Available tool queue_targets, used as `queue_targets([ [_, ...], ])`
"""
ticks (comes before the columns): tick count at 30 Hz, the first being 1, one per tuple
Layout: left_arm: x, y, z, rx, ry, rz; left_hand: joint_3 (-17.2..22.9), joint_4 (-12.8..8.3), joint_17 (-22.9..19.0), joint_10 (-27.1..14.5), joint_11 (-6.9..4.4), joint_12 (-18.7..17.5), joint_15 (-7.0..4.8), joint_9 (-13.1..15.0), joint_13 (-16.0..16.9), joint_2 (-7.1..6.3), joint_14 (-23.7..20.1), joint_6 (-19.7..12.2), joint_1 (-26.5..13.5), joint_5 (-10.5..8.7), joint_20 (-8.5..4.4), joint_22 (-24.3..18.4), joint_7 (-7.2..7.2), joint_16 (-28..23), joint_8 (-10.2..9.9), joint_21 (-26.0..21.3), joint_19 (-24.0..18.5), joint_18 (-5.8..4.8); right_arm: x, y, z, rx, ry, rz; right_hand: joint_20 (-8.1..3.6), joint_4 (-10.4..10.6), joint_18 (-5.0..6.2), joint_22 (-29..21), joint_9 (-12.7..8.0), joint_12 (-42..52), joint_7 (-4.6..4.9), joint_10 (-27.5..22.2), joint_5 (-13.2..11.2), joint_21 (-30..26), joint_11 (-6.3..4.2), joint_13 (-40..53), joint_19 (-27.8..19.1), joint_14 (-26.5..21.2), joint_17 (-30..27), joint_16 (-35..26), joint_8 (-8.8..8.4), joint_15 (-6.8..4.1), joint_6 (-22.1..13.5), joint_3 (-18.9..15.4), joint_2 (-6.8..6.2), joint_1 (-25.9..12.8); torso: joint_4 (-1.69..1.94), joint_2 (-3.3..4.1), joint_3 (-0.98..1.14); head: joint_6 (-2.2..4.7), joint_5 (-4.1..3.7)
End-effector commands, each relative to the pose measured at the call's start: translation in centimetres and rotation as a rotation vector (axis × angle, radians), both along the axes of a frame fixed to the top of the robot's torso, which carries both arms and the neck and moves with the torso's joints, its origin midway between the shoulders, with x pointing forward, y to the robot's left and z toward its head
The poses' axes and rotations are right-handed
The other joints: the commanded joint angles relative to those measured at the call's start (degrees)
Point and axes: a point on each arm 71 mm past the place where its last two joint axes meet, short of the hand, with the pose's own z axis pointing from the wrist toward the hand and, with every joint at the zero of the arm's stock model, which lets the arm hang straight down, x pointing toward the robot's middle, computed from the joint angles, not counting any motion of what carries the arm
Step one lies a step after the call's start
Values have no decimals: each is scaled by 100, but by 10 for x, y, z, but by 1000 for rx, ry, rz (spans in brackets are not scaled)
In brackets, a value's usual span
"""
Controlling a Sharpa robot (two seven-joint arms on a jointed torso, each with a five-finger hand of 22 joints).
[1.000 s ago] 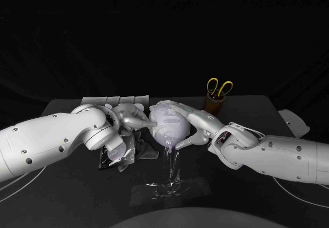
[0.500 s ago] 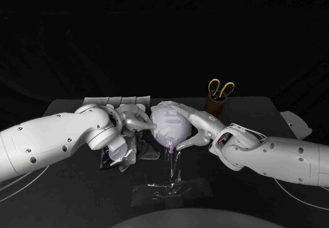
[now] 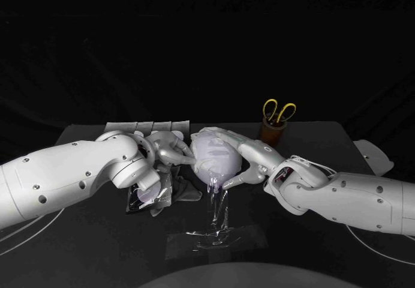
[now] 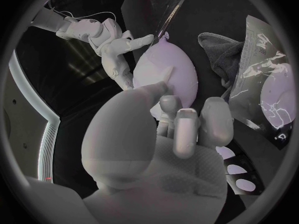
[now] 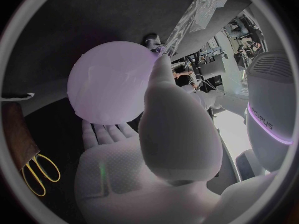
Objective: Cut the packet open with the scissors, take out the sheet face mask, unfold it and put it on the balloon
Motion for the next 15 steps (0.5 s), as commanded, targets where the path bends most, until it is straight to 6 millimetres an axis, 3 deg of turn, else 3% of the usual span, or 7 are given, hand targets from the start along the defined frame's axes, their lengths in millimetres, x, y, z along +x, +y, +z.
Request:
queue_targets([
  [1, 0, -1, 1, -48, 15, 24, 89, -34, 1042, 51, 15, -24, -31, 88, 16, 32, 474, 13, 47, 7, -14, 10, 38, 31, 54, 5, 34, -18, -3, 2, -6, -26, 36, 16, 19, 12, -30, -7, 5, 10, 906, 21, 20, -2, 31, 9, 25, -8, -5, -9, 24, 24, 55, -7, 3, -30, 1, 0, -1, 11, 17],
  [15, 1, 13, -1, -94, 65, 90, 974, -400, 1071, 289, 12, 85, -33, 346, 238, -147, 484, 48, -277, 13, -12, 170, 45, 44, 263, 106, 132, -47, -3, 1, -6, -27, 37, 13, 19, 12, -30, -7, 5, 10, 906, 21, 20, -2, 31, 9, 25, -8, -5, -9, 24, 24, 55, -7, 3, -30, 3, 2, -3, 5, 23],
])
